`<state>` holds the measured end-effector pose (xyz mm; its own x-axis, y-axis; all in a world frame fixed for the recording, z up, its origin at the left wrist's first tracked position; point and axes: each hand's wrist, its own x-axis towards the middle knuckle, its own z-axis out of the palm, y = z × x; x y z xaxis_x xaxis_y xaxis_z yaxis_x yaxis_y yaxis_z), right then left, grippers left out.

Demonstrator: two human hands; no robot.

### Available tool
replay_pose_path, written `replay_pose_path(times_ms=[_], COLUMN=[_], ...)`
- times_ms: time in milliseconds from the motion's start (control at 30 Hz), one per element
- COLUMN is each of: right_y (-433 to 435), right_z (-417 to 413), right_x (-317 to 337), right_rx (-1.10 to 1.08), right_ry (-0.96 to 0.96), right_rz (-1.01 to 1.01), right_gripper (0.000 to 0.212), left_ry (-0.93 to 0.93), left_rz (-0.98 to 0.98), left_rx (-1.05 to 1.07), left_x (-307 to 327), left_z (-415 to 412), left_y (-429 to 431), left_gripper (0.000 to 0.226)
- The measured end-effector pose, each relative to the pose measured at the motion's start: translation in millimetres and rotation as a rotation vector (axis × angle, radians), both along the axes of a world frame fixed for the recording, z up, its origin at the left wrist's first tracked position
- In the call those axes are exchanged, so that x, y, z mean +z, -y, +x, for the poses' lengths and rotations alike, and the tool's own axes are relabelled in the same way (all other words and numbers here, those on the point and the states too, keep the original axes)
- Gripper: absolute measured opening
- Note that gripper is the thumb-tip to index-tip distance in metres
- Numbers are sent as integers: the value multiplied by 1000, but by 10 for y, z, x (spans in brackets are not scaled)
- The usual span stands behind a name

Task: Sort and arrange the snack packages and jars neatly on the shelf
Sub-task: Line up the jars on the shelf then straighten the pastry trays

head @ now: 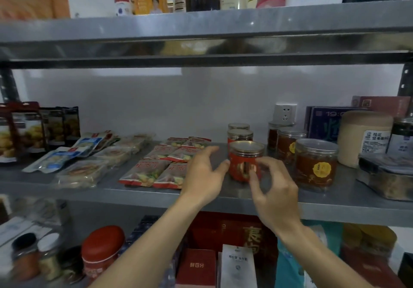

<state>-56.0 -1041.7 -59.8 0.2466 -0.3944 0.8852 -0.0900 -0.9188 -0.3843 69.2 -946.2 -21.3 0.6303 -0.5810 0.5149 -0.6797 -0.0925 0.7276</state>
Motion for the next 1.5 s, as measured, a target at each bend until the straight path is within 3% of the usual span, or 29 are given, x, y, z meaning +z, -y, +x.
replay_pose_path(times_ms=[100,233,367,467,867,1033,1233,1400,1500], right_y=[-322,-615,-749,-826,-723,-446,-416,-380,-402], right_z=[203,577,950,1075,1220,1602,1799,1793,1781], right_x=[127,263,177,113,404,612,559,551,600], right_rx=[131,260,200,84,9,10,117,128,151], right_ry=[-157,-494,-694,-812,-778,-917,-1068,-1034,-1022], right_rz=[18,211,341,273,213,218,236,267,251], right_gripper=[30,56,73,76,76,83,62,66,58], left_ry=[106,199,227,195,248,178,73,97,112], left_rz=[-39,107,462,534,488,495,533,516,534], left_rx=[37,125,115,9,0,-8,-65,-79,-86], left_x=[171,143,-82,-226,-18,152,-1,-3,2], left_z=[154,745,1274,1403,1611,1767,1918,1981,2025], left_y=[-417,-896,-1122,-1152,-1057,-742,-514,-501,-509], left_gripper=[33,41,53,60,56,50,37,39,41])
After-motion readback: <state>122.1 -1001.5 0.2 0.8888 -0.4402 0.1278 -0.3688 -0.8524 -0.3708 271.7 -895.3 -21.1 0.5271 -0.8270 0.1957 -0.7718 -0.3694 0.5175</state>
